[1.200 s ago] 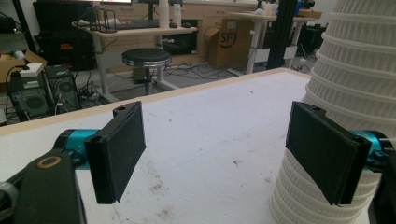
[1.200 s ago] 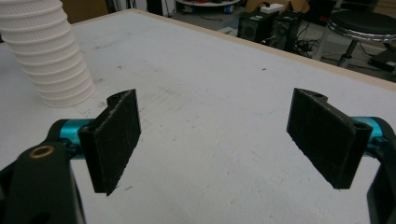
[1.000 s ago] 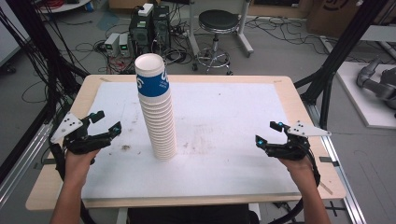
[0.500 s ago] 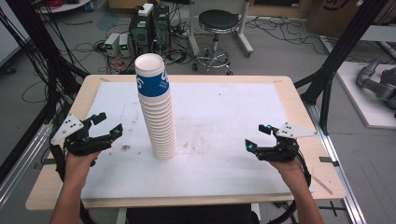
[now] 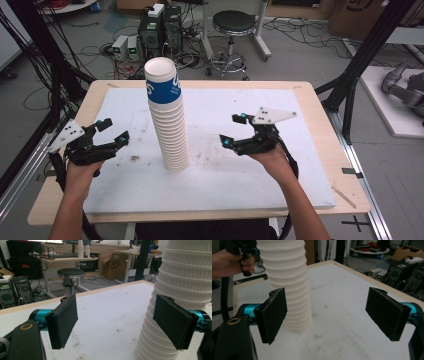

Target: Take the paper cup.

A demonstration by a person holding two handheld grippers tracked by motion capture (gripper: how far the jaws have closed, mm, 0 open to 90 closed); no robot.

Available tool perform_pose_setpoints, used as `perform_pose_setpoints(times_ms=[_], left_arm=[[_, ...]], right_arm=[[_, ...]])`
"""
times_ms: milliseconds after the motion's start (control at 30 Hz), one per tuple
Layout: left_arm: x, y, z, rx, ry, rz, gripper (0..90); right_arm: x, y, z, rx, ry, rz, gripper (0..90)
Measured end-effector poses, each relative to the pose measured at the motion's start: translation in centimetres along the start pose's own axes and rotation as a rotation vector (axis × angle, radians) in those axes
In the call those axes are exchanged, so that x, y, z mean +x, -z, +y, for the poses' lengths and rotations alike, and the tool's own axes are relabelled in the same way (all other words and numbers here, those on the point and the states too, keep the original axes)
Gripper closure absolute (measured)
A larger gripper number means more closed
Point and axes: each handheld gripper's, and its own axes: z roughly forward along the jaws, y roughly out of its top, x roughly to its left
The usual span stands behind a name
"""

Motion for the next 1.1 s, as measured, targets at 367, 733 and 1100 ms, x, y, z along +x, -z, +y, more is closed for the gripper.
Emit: perform_pose_setpoints(times_ms=[367, 733, 1100], left_arm=[[0.3, 0.4, -0.1, 0.003, 0.016, 0.003, 19.6], [0.2, 0.2, -0.2, 0.007, 0.020, 0.009, 19.6], [0.2, 0.0, -0.4, 0.012, 0.021, 0.007, 19.6]], right_arm=[[2.4, -4.6, 5.3, -0.010, 0.076, 0.101, 17.7], [3.2, -5.3, 6.5, -0.068, 0.081, 0.122, 17.6], [4.2, -6.8, 7.9, -0.084, 0.114, 0.143, 17.6]])
